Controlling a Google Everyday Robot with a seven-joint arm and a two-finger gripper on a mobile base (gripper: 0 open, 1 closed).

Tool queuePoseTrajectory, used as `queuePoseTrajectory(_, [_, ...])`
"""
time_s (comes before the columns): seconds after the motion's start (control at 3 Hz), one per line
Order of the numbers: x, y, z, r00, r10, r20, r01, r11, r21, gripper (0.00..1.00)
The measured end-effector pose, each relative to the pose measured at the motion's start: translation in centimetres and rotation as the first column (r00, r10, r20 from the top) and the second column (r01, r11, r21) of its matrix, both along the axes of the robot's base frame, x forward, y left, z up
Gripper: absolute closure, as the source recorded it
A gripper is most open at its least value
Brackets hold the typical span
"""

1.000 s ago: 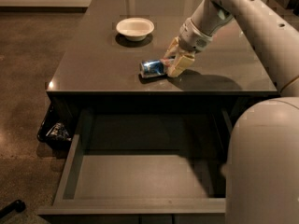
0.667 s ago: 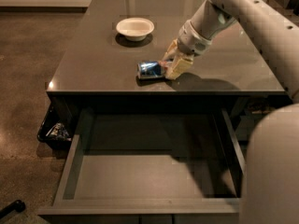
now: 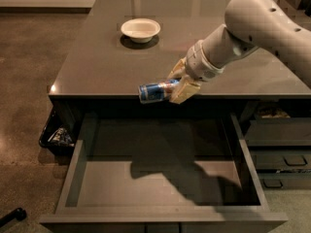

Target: Place redbull can into top drawer

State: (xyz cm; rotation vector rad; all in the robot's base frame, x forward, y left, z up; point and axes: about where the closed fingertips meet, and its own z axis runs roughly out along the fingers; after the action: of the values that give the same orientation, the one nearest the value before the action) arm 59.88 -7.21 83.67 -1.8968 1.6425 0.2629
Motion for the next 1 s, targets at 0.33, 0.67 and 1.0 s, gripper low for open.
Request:
queuePoseTrajectory(0.33, [-0.1,0.0,0.0,1.0000,0.000,-0.001,0.000,1.000,0.000,1.00])
queuePoseTrajectory(0.67, [-3.0,0.2,2.8,0.9997,-0.009,-0.021,0.009,1.000,0.004,1.00])
queuePoseTrajectory(1.0, [-7.5,0.8,4.8,0.9988,-0.030,-0.039,0.032,0.998,0.062,1.00])
